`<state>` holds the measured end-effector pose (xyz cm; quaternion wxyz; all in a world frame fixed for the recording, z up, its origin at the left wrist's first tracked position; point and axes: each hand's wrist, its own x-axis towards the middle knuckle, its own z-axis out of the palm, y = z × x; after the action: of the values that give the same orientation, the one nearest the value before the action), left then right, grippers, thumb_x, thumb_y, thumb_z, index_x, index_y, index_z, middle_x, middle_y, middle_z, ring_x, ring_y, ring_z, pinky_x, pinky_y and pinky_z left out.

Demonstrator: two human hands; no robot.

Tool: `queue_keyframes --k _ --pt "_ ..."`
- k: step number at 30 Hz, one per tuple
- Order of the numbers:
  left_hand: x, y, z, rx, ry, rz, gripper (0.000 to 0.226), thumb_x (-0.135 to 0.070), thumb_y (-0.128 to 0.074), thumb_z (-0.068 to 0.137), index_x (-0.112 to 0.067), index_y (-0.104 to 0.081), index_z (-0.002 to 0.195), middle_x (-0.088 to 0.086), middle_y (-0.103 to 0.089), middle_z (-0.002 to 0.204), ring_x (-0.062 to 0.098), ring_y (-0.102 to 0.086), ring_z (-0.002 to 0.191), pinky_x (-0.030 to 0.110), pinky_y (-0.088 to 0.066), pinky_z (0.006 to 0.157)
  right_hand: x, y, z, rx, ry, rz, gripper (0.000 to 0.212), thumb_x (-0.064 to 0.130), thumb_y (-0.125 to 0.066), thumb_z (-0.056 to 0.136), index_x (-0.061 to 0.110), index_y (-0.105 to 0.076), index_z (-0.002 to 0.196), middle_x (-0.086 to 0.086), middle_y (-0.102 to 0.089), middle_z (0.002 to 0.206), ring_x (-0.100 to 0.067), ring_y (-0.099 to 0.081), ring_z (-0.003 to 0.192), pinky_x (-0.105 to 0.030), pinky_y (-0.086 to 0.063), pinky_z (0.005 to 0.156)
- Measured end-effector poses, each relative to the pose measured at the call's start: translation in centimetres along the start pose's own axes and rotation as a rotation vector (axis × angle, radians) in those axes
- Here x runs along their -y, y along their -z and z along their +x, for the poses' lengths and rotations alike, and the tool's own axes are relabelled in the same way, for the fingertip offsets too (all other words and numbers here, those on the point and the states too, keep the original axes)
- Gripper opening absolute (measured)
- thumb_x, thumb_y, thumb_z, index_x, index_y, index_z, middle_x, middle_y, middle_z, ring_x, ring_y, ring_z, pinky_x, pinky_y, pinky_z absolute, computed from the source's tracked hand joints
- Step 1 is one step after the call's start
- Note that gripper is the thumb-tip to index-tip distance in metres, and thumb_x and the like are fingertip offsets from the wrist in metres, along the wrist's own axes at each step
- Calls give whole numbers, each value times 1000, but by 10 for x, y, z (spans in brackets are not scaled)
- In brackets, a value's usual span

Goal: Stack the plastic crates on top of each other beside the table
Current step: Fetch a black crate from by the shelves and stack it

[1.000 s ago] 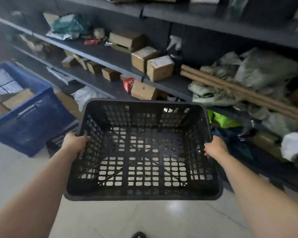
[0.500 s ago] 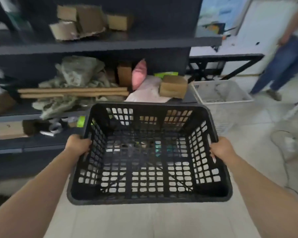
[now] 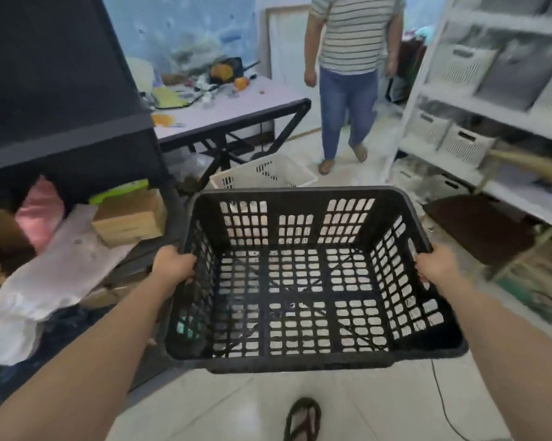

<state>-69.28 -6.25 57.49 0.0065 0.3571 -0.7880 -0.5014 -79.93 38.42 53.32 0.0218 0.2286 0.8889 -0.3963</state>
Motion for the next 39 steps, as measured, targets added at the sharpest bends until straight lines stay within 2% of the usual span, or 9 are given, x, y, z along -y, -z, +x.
queue_keyframes --k 3,8,12,17,23,28,32,37,39 --pt "-51 -49 38 18 -28 7 4 4 -51 89 6 -53 87 17 -48 65 25 -44 48 15 -32 27 7 13 61 -21 -21 37 20 5 -53 84 -2 -65 99 -22 -60 76 -31 -55 64 -33 -43 53" --pt "-130 -112 113 15 -11 34 21 1 -51 88 14 -57 103 19 -52 66 26 -46 49 19 -38 31 47 28 163 -28 -8 36 13 2 -52 87 3 -63 95 -22 -61 80 -29 -53 60 -31 -38 49" --pt "-184 -148 160 -35 7 47 13 -1 -53 88 5 -57 98 18 -58 71 28 -52 56 35 -50 57 80 31 237 -30 -4 70 8 6 -55 86 6 -63 88 -18 -61 68 -30 -55 55 -34 -43 53" --pt "-229 -184 214 -80 56 42 13 -12 -54 92 -1 -55 100 13 -56 69 22 -52 54 27 -46 41 129 12 332 71 18 139 10 4 -52 87 5 -59 79 -13 -54 60 -26 -49 51 -32 -40 50" --pt "-259 -205 289 -233 135 -22 30 -25 -56 92 4 -61 97 11 -55 63 23 -50 50 25 -43 36 206 -50 457 197 87 88 16 2 -47 86 5 -62 80 -12 -56 56 -25 -52 49 -28 -41 48" --pt "-268 -197 339 -328 245 -79 20 -20 -56 92 -2 -58 83 13 -57 64 26 -54 54 31 -46 51 286 -112 526 313 197 45 14 1 -50 87 8 -58 79 -11 -54 55 -24 -49 46 -27 -39 47" --pt "-260 -179 387 -371 323 -122 22 -12 -57 90 -5 -55 70 14 -56 61 27 -52 51 38 -51 57 342 -183 570 379 247 -50 10 6 -52 85 12 -60 81 -11 -58 60 -26 -55 53 -38 -52 53" --pt "-242 -154 470 -376 412 -148 23 -21 -53 94 1 -59 90 14 -55 63 25 -52 52 29 -48 46 399 -280 603 394 276 -113 12 5 -49 85 8 -61 87 -15 -60 60 -29 -58 53 -43 -54 55" --pt "-238 -144 511 -372 432 -158 27 -25 -52 94 1 -60 93 14 -56 64 26 -52 52 30 -47 52 421 -311 608 402 271 -120 14 1 -49 86 10 -59 84 -16 -60 62 -29 -56 53 -40 -52 54"
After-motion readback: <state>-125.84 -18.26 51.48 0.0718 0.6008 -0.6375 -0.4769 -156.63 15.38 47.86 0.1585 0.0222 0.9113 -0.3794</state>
